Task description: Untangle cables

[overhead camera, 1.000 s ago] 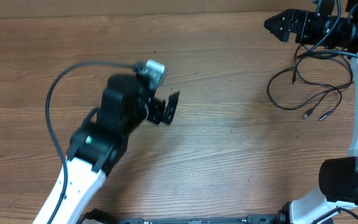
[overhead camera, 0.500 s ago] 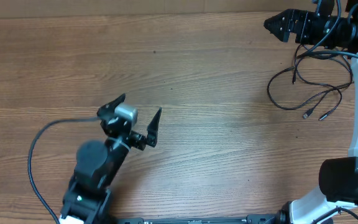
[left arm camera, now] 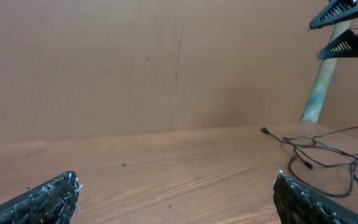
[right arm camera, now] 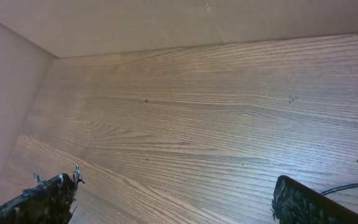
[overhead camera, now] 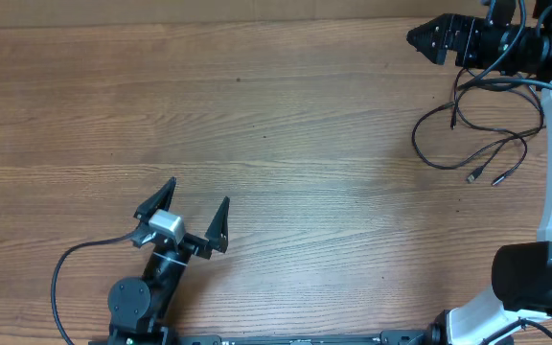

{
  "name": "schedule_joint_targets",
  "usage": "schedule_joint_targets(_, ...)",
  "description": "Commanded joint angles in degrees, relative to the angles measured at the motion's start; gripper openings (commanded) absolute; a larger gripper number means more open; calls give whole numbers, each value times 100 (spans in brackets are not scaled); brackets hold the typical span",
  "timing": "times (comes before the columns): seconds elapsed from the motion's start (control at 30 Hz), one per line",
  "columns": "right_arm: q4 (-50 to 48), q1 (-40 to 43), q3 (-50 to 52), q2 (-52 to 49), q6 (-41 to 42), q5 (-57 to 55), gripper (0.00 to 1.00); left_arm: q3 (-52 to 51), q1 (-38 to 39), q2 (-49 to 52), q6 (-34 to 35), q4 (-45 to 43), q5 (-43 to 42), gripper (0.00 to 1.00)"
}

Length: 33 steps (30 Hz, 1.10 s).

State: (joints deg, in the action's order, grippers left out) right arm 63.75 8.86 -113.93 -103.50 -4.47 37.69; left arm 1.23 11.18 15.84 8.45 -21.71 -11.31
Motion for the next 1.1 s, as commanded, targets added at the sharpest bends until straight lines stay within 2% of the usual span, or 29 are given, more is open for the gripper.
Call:
schedule_joint_targets(0.0, -20, -17, 24, 17, 0, 52, 100, -94, -70, -479, 144, 245, -66, 100)
schedule_joint_targets(0.23, -20, -17, 24, 17, 0, 52, 100, -96, -72, -861, 31, 966, 146, 100)
schedule_joint_targets(0.53, -20, -17, 24, 17, 0, 52, 100, -96, -262, -1569, 17, 2588, 448, 99)
schedule_joint_targets(0.97, -20, -17, 24, 17, 0, 52, 100, -96, -343, -1569, -1296, 2597, 647, 100)
schedule_joint_targets(1.07, -20, -17, 24, 17, 0, 52, 100, -98, -444, -1569, -1300, 2597, 686, 99)
